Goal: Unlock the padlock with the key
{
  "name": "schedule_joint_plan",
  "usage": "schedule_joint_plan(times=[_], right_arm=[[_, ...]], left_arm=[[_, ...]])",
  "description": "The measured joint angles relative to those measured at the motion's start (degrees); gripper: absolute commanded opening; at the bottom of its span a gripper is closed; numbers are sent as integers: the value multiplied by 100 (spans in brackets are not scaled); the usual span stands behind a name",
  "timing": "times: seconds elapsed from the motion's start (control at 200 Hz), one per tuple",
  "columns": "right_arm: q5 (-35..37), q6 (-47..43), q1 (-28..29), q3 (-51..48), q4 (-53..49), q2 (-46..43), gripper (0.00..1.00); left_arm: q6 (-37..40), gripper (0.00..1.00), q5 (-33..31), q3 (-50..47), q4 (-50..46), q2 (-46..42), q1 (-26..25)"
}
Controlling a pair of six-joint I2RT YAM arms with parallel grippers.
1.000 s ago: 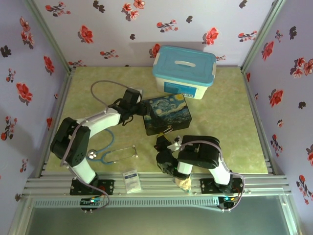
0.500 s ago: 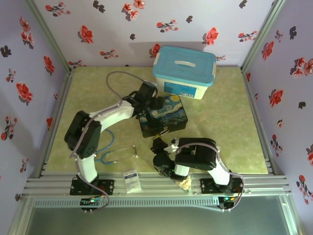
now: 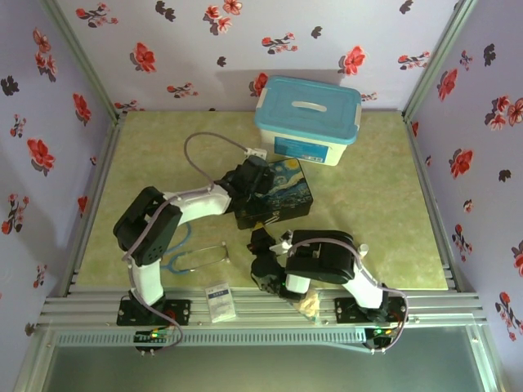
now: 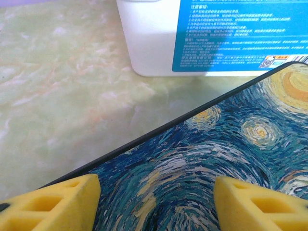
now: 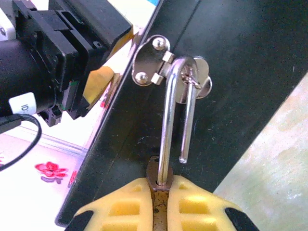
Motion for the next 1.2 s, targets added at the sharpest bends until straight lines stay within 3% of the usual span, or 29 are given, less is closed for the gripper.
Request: schedule_joint_plan(times=[0.325,0.425,0.605,0.825,0.99,1.2], right_arm=[[-173,1043,-236,-197,166,-2,0],[-404,715,-295,-201,85,-70,0],[-1716,-426,-603,-468,-223,-673,0],[-2804,-946,-885,-874,-289,-1005,0],[-2817,-855,-835,-1147,-111,-1005,0],[-2232,-243,-540,-1357,-74,-920,0]], left_arm=[[688,58,28,-1158,2004,-98,-70],[752,57,61,-1298,2398,-35,-92],[841,57,234,-1447,2857,42,-162],[879,56,280,-1515,3101,92,-173],[907,55,286,-1600,3366,129,-181],[951,54,363,-1711,3626,146,-254]])
